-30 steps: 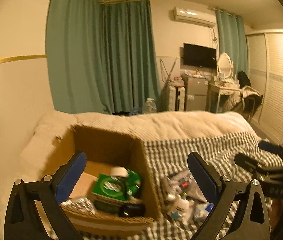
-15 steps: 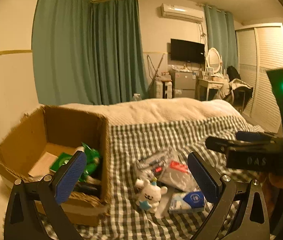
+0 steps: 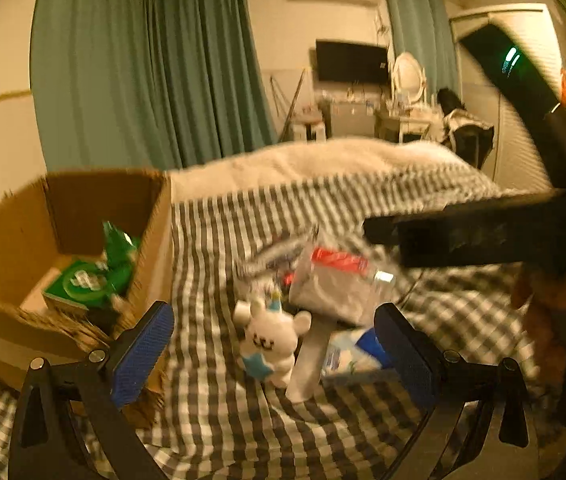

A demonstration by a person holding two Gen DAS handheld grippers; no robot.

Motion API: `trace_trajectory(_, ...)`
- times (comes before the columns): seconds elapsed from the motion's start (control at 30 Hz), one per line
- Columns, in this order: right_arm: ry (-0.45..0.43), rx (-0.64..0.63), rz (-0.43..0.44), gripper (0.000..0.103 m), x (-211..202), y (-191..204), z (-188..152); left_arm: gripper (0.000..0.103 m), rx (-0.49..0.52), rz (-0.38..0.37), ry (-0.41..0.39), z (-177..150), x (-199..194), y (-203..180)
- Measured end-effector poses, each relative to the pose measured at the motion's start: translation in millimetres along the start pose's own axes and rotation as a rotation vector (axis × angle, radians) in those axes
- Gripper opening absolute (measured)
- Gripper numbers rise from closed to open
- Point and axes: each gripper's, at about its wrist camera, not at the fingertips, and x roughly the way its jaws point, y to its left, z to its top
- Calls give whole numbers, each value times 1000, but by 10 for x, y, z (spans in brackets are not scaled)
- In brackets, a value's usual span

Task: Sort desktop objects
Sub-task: 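Grasp the white bear figurine with left tool while right tool grasps the blue-white packet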

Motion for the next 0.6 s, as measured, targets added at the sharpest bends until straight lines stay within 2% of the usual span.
trace_trajectory(0.23, 41, -1, 27, 97, 231, 23, -63, 103, -63, 2, 42, -151, 366, 161)
trace_trajectory(0.33, 55, -15, 39, 97, 340, 72, -88, 103, -13, 32, 42, -186, 443, 83)
trace_trajectory(0.53, 101, -56, 56, 97, 572, 180, -166, 102, 28, 59, 102, -300, 649, 33)
trace_trajectory(0.57, 117, -77, 46, 97, 624, 215, -191, 101, 28, 57, 105, -314, 667, 27)
trace_trajectory(0.6, 129, -90, 37, 97, 658, 236, -210, 96, 21, 46, 109, -329, 686, 44)
